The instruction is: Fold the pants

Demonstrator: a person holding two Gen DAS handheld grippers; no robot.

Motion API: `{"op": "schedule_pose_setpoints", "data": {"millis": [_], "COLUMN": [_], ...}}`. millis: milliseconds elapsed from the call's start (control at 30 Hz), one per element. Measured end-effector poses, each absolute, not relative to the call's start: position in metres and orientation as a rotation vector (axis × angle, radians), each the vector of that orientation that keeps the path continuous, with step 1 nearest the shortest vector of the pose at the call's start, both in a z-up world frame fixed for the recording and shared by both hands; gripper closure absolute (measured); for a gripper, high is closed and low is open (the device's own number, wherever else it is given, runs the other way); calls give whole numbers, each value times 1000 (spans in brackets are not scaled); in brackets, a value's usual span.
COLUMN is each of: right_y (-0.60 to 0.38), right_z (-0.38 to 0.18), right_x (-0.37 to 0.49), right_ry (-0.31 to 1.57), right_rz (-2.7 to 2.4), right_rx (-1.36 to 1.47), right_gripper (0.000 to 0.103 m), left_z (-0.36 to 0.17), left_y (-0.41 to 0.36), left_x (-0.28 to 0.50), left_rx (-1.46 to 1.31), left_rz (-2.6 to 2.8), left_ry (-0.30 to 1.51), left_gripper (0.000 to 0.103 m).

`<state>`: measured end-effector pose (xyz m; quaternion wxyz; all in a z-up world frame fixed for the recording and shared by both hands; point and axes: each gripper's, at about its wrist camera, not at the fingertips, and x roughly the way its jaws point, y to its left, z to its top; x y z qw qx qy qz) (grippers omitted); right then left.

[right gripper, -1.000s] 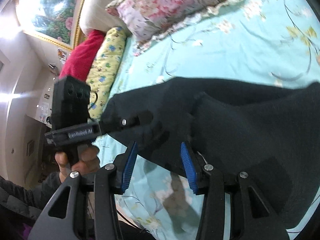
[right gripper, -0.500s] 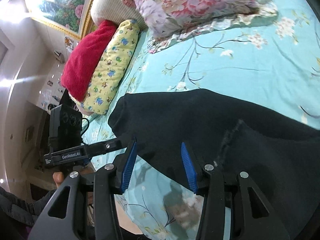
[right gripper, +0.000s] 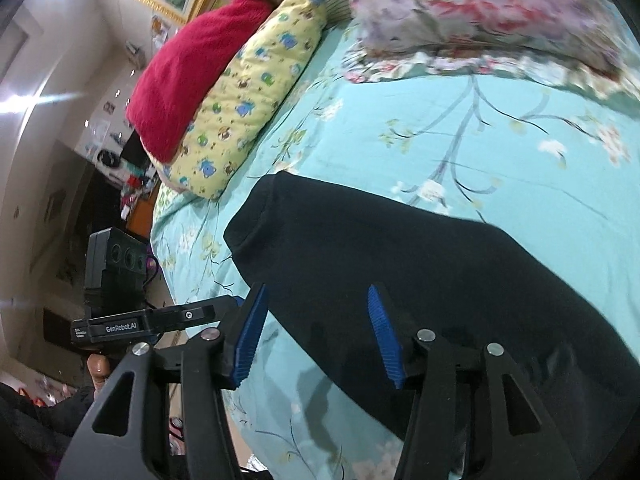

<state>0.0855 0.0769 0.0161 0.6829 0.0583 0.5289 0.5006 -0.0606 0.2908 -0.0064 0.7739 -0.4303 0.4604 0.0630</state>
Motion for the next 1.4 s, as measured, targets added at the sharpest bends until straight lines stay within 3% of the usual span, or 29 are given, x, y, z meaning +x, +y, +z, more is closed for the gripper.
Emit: {"op": "schedule_pose_setpoints", "data": {"millis": [167,1233,1267,1333,1400], "right_y": [109,287,288,288,285], "right_z": [19,-23,-25,-29,-30], "right_x": [94,132,133,136,139], "right_ry": [1180,1218,1230,1264,1284], "right_rz": [1159,1343,1344,1364,1380], "right_rx": [49,-467,-461,-422,-378], "right_gripper": [50,49,50,62,71], "left_z": [-16,-60,-60,-60,-59], "left_y": [307,359,358,357,356], "left_x": [-67,-41,-39,-34,-28], "left_rx": [-990,-1103,-1096,-1071,-1027], "left_rz": [185,320,326,336,355], "left_ry": [986,919,919,919,925], "left_gripper": [36,35,36,37,52]}}
